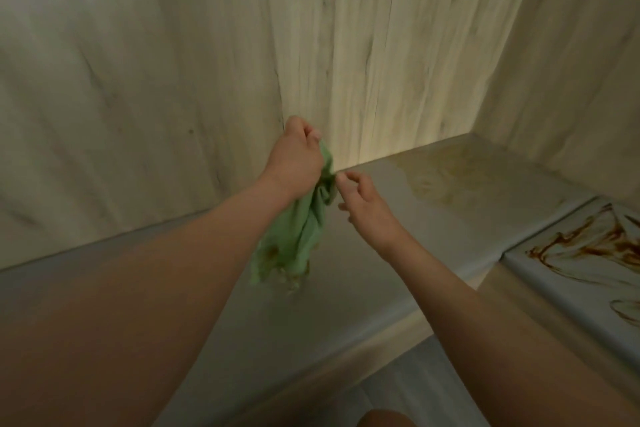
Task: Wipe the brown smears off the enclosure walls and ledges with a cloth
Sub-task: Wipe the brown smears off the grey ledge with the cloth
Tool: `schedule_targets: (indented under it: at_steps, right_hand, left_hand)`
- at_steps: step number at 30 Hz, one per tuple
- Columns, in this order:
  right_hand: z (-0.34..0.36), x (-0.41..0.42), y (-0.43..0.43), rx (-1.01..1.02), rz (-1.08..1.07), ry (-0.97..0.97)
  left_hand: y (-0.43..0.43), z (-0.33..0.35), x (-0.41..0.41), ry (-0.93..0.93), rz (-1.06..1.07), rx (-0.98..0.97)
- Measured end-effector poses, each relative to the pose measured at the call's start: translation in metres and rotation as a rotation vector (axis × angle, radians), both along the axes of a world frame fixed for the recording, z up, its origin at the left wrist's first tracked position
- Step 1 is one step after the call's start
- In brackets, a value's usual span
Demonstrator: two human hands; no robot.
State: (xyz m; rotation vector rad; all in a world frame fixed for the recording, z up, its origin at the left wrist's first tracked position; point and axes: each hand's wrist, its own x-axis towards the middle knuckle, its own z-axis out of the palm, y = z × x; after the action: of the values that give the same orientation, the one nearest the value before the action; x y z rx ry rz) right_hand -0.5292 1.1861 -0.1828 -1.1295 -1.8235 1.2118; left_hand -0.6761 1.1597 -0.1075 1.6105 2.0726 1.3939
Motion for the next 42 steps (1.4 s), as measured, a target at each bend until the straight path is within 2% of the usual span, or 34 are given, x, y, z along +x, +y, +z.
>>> schedule_targets:
  at_steps: [5, 7, 9, 12, 14, 17, 21, 22, 25, 26, 31, 33, 35, 37, 39, 42]
  right_hand:
    - [-0.033, -0.015, -0.016, -0.210, 0.153, 0.021]
    - [-0.041, -0.017, -0.014, -0.181, 0.199, 0.031]
    - [-0.042, -0.016, -0.002, -0.168, 0.109, 0.060]
    - [-0.033, -0.011, 0.022, -0.136, -0.134, 0.149]
    - [-0.024, -0.008, 0.033, -0.068, -0.230, 0.122]
    - [-0.008, -0.006, 0.038, 0.124, -0.132, -0.002]
    - [0.001, 0.002, 0.043, 0.219, 0.175, -0.195]
    - [0.002, 0.006, 0.048, 0.251, 0.224, -0.292]
    - [0.004, 0.007, 0.067, 0.357, 0.182, -0.555]
    - [0.004, 0.004, 0.072, 0.364, 0.111, -0.556]
    - [0.010, -0.023, 0.091, 0.274, -0.139, -0.310]
    - [0.017, -0.030, 0.097, 0.274, -0.236, -0.233]
    - [0.023, -0.029, 0.097, 0.318, -0.263, -0.149]
    - [0.020, -0.018, 0.090, 0.346, -0.180, -0.098]
    - [0.007, 0.003, 0.083, 0.357, -0.043, -0.199]
    - [-0.029, 0.042, 0.079, 0.347, 0.224, -0.542]
  left_hand:
    - [0.000, 0.000, -0.021, -0.106, 0.069, 0.012]
    - [0.000, -0.002, -0.030, -0.118, 0.099, 0.002]
    - [0.000, -0.003, -0.043, -0.100, 0.130, -0.008]
    - [-0.003, -0.002, -0.063, -0.064, 0.137, -0.021]
    - [-0.007, 0.001, -0.073, -0.069, 0.111, -0.041]
    - [-0.017, 0.003, -0.082, -0.045, 0.038, -0.112]
    - [-0.028, 0.000, -0.101, 0.216, 0.057, -0.261]
    - [-0.030, -0.001, -0.107, 0.276, 0.076, -0.271]
    - [-0.033, -0.003, -0.124, 0.327, 0.181, -0.239]
    - [-0.032, -0.004, -0.130, 0.289, 0.217, -0.234]
    - [-0.023, -0.024, -0.170, -0.005, 0.384, -0.139]
    - [-0.024, -0.027, -0.176, -0.134, 0.390, -0.064]
    - [-0.029, -0.025, -0.172, -0.188, 0.342, 0.021]
    - [-0.040, -0.027, -0.167, -0.196, 0.250, 0.038]
    - [-0.058, -0.037, -0.159, -0.169, 0.103, -0.082]
    - [-0.082, -0.073, -0.150, 0.023, -0.163, -0.534]
